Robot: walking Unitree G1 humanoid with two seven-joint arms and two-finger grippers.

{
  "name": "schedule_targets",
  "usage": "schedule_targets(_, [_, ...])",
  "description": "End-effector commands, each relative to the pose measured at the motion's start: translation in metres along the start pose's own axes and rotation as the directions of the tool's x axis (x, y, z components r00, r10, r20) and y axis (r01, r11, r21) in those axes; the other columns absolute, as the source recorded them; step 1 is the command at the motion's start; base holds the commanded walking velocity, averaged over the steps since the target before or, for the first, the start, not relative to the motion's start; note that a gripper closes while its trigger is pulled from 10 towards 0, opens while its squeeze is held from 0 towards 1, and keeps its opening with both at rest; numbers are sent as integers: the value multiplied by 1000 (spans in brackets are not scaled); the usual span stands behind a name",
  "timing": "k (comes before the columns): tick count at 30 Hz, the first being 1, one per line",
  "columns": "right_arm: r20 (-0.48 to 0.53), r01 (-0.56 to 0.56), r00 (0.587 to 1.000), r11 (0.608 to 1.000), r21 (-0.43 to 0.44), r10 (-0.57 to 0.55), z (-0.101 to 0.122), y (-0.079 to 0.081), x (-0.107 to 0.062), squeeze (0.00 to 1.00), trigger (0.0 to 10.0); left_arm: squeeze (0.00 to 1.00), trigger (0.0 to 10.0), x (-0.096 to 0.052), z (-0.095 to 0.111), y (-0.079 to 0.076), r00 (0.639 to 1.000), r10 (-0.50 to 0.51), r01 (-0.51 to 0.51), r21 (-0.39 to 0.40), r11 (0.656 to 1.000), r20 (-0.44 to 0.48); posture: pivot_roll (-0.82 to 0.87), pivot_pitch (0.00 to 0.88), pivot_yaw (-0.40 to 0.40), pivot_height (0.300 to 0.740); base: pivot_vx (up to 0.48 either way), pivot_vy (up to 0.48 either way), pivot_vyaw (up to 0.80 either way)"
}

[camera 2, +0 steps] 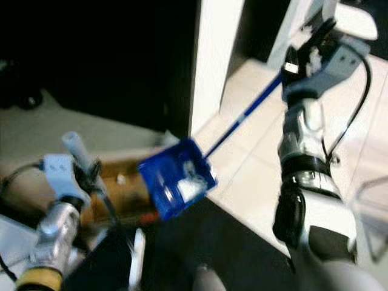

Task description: Sweep floor

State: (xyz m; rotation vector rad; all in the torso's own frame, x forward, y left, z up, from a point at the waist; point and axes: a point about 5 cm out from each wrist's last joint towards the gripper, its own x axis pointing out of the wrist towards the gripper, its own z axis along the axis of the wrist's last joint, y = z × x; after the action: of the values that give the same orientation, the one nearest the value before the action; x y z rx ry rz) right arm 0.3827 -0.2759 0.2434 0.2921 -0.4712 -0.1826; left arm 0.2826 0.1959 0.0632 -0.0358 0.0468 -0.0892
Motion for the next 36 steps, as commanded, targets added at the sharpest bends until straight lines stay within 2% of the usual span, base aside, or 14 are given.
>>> schedule_targets(1, [52, -30, 998, 999, 12, 29, 9, 11, 6, 0, 10000, 0, 10000, -2, 2, 6, 1000, 20, -20, -1, 1000, 14, -10, 81, -31, 740, 405, 0, 0])
schedule_targets(6, [52, -33, 998, 999, 14, 32, 9, 12, 6, 0, 10000, 0, 10000, -3, 2, 6, 1000, 18, -18, -3, 1000, 18, -11, 79, -32, 740, 385, 0, 0])
schedule_targets(25, [44, -64, 997, 998, -1, 64, 7, 20, 9, 0, 10000, 0, 10000, -9, 0, 8, 999, 25, -26, 26, 999, 40, -7, 73, -47, 740, 0, 0, 0])
schedule_targets(33, [44, -87, 995, 996, -11, 88, 8, 29, 13, 0, 10000, 0, 10000, -15, -1, 18, 999, -39, 37, 182, 983, 10, 5, 83, -63, 740, 0, 0, 0])
schedule_targets(36, [45, -92, 995, 996, -10, 92, 8, 31, 13, 0, 10000, 0, 10000, -15, 1, 22, 999, -31, 27, 195, 981, 16, 11, 89, -69, 740, 0, 0, 0])
